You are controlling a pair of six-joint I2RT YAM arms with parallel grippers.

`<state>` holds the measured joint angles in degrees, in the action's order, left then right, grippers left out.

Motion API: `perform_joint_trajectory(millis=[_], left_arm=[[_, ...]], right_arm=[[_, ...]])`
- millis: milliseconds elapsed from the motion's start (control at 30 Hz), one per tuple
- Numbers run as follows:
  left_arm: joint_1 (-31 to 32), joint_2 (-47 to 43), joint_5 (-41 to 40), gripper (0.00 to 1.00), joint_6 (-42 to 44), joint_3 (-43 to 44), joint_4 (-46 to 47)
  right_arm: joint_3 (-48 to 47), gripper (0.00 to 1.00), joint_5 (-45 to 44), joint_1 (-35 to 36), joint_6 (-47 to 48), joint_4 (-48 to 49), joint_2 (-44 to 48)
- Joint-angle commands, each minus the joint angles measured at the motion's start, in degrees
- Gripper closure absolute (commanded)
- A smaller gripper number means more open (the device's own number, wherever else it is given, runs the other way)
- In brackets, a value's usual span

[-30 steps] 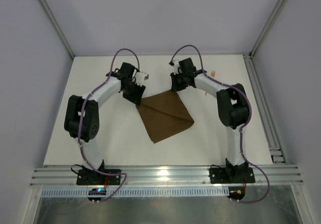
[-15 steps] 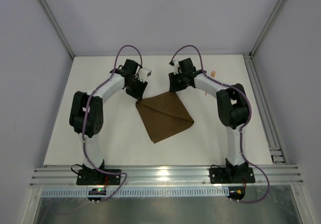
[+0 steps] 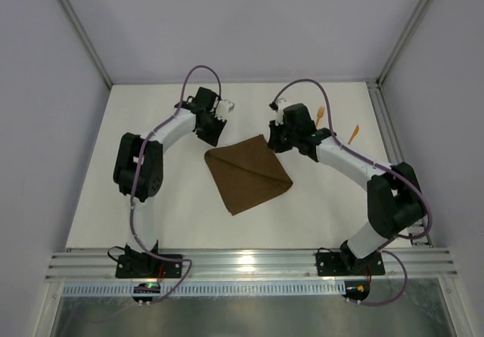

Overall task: Fold the napkin into a case and place the utensils inside
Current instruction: Fold the top corner of the square-folded napkin at the center of the board.

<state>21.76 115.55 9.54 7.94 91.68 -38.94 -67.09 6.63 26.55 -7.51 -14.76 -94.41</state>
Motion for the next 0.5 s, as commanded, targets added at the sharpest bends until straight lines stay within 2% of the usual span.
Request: perform_joint_trajectory(millis=[0, 33, 300, 467], left_arm=[[0.7, 3.2, -3.4, 0.78, -0.3, 1.1, 0.7], [0.7, 3.5, -3.8, 0.78, -0.3, 1.0, 0.5], [1.3, 5.0, -6.4, 0.79, -0.3, -1.6, 1.1], [1.3, 4.0, -9.0, 0.79, 1.1, -4.8, 2.5]], right_arm=[[9.2, 0.92, 4.2, 1.2, -5.7, 5.2, 2.6], [10.7, 0.97, 5.0, 1.1, -6.4, 7.0, 3.0], [19.1, 0.97, 4.0, -2.7, -11.6, 10.8, -1.7], [23.3, 0.97, 3.8, -4.1, -12.6, 11.0, -0.4]])
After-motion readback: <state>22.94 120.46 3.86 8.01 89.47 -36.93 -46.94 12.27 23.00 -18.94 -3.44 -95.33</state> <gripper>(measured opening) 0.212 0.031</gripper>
